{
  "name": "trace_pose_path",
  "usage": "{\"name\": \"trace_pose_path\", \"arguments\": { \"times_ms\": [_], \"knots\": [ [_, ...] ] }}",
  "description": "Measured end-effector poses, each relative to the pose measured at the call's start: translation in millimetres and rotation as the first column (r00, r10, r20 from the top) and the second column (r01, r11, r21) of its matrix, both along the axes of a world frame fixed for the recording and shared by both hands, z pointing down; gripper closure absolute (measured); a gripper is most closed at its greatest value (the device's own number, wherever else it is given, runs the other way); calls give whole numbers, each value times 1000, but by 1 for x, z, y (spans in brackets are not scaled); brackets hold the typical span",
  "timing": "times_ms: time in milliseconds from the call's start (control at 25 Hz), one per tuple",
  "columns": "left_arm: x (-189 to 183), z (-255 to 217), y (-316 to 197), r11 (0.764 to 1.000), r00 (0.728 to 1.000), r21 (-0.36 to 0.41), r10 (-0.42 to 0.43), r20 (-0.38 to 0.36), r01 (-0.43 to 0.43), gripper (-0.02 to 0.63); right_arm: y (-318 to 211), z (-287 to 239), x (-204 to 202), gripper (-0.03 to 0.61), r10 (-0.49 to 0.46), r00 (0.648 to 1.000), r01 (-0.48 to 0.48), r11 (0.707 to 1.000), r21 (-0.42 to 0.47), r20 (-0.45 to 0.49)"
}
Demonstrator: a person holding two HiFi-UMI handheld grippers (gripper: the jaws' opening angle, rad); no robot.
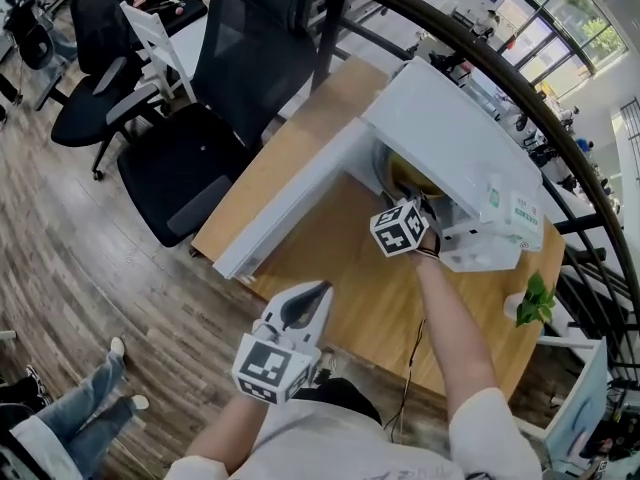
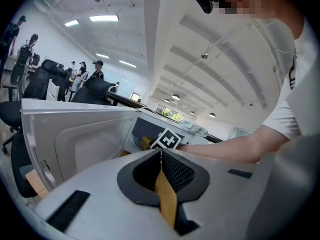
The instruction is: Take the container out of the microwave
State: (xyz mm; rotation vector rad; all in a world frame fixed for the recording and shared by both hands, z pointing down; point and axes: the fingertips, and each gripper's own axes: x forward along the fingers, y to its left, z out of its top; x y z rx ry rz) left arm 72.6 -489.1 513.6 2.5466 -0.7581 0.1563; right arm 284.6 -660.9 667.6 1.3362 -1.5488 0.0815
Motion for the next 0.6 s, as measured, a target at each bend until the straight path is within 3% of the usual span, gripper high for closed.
{"name": "trace_pose_path", "arguments": {
  "times_ms": [80,200,600],
  "knots": [
    [-1,1,-2,1000,1000,-1,-8,-3,8,577,-3,1,4,416,16,1000,-16,1000,-1,-4],
    [-4,3,-4,1000,1000,-9,-18,0,18,577,-5,-3,5,517,26,1000,-26,1000,14,-4],
    [-5,-4,6,999,999,7,-45,10,45,576,23,-29,-31,532,-118,992,116,992,40,40]
  ]
}}
